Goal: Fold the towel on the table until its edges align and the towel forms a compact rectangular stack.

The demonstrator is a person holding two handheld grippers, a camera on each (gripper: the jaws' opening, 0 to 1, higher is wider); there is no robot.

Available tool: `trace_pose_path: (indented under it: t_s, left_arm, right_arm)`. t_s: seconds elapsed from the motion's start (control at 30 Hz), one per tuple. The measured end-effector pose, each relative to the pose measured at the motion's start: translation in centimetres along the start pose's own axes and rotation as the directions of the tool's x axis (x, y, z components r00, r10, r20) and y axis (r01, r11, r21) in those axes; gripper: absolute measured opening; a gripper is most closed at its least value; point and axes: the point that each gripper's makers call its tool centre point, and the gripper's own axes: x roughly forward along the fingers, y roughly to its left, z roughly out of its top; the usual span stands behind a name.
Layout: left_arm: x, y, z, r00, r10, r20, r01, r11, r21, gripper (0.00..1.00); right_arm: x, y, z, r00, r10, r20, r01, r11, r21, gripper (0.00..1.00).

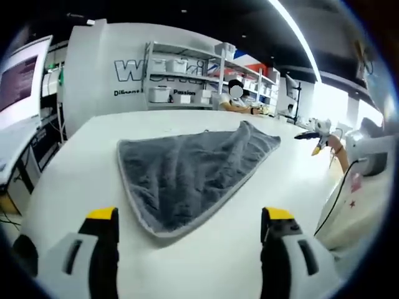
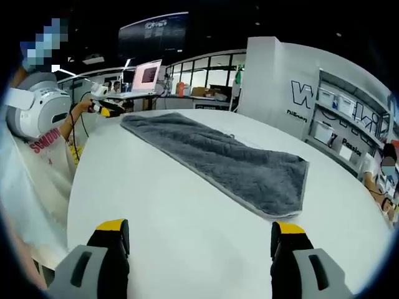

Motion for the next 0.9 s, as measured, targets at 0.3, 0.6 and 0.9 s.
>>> trace_pose_path:
  t_s: [0.3,0.6,0.9]
  left_arm:
    - [-0.1,-1.1,0.1,1.0,-0.004,-0.006,0.004,1.0,0.018,0.99]
    - [-0.9,-1.5,-0.4,1.0,-0.002,-0.015,0.002,1.0,0.024,0.99]
    - [-1.7,-1.3,0.1,1.0,0.021,0.014,-0.022,1.0,0.02,0.99]
  right_arm:
    - [0.2,-3.3,0.8,0.994,-0.029,-0.104,0.019,0.995,-0.096,0.99]
    - [1.8,-6.4,1.1,0.988,0.0,-0.155,-0.015,0.995,-0.099,0.96]
    - [3.7,-10.4,-0.2,0.964,-0.055,-0.26,0.016,0.988,-0.151,0.94]
